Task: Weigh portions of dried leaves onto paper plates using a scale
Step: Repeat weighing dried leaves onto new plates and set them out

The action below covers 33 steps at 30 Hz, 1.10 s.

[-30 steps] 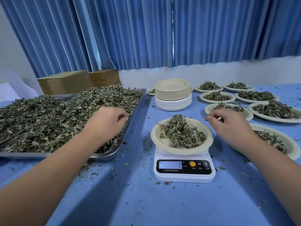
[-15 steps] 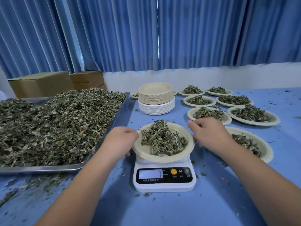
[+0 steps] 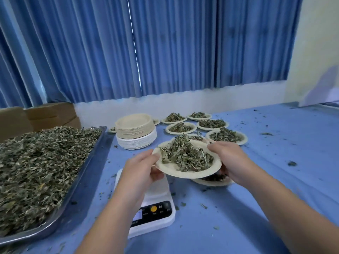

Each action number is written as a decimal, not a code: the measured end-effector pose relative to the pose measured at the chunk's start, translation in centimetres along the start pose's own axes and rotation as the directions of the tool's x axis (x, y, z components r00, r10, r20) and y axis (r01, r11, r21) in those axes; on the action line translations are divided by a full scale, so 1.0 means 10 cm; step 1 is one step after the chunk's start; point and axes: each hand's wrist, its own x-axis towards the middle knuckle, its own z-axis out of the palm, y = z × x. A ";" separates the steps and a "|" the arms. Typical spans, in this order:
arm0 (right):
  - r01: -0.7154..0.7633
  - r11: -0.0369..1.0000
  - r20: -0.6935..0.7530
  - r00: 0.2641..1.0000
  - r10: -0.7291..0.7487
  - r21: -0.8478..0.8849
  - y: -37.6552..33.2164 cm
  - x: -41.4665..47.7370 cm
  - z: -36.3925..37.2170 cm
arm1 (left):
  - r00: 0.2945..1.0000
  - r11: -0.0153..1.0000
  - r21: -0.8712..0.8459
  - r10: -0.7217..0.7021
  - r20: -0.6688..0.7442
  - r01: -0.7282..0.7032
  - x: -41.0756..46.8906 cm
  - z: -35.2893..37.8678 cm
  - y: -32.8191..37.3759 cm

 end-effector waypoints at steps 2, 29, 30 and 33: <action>0.001 1.000 -0.064 0.998 -0.003 -0.030 0.01 -0.06 -0.33 | 0.999 0.998 -0.053 -0.024 0.037 0.026 0.04 0.29 -0.04; -0.319 0.927 -0.483 0.854 0.191 -0.196 0.41 0.03 -1.65 | 0.955 0.779 0.558 0.280 0.098 -0.286 -0.03 0.65 -0.61; -0.324 0.916 -0.483 0.857 0.180 -0.235 0.40 0.02 -1.65 | 0.955 0.783 0.553 0.282 0.094 -0.285 -0.02 0.65 -0.61; -0.332 0.840 -0.483 0.870 0.097 -0.429 0.38 0.01 -1.64 | 0.952 0.786 0.546 0.291 0.090 -0.292 -0.01 0.64 -0.60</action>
